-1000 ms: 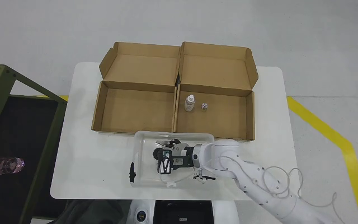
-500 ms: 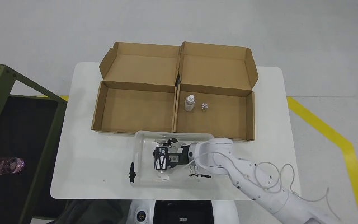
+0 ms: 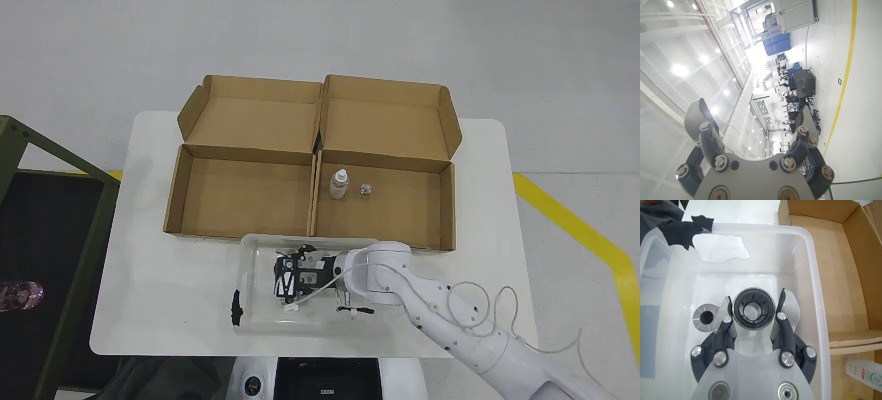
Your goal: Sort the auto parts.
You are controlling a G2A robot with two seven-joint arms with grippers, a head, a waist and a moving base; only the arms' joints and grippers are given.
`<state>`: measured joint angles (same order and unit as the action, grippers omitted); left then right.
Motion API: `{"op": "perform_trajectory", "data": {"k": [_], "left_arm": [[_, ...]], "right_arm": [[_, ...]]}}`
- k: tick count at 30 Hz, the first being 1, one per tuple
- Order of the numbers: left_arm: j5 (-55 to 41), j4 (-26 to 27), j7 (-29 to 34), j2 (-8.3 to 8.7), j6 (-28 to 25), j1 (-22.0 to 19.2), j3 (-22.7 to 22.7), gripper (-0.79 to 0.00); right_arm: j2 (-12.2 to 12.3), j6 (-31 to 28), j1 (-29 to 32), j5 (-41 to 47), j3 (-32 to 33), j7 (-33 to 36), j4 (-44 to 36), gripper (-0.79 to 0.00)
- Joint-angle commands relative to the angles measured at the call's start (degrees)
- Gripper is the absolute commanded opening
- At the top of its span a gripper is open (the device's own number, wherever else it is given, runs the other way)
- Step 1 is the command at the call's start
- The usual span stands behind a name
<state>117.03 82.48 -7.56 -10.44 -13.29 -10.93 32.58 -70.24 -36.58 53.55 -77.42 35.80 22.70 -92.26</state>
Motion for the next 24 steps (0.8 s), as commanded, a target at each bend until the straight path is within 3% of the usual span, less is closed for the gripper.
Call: {"op": "perform_trajectory", "data": {"k": [1, 9, 13, 15, 24], "left_arm": [[0.0, 0.0, 0.0, 0.00, 0.0, 0.0, 0.0, 0.000], [0.0, 0.0, 0.0, 0.00, 0.0, 0.0, 0.0, 0.000], [0.0, 0.0, 0.0, 0.00, 0.0, 0.0, 0.0, 0.000], [0.0, 0.0, 0.0, 0.00, 0.0, 0.0, 0.0, 0.000], [0.0, 0.0, 0.0, 0.00, 0.0, 0.0, 0.0, 0.000]], "right_arm": [[-0.2, 0.0, -0.2, 0.0, -0.1, -0.1, 0.5, -0.348], [-1.1, -0.7, -0.8, 0.6, -0.8, -0.9, 2.5, -0.449], [-1.4, -1.3, -0.9, 1.0, -0.8, -1.5, 2.8, -0.637], [-1.4, -1.6, -0.8, 1.1, -0.7, -1.8, 2.7, -0.785], [-1.3, -3.8, -0.3, 2.3, 0.9, -2.7, 0.6, -0.785]]}}
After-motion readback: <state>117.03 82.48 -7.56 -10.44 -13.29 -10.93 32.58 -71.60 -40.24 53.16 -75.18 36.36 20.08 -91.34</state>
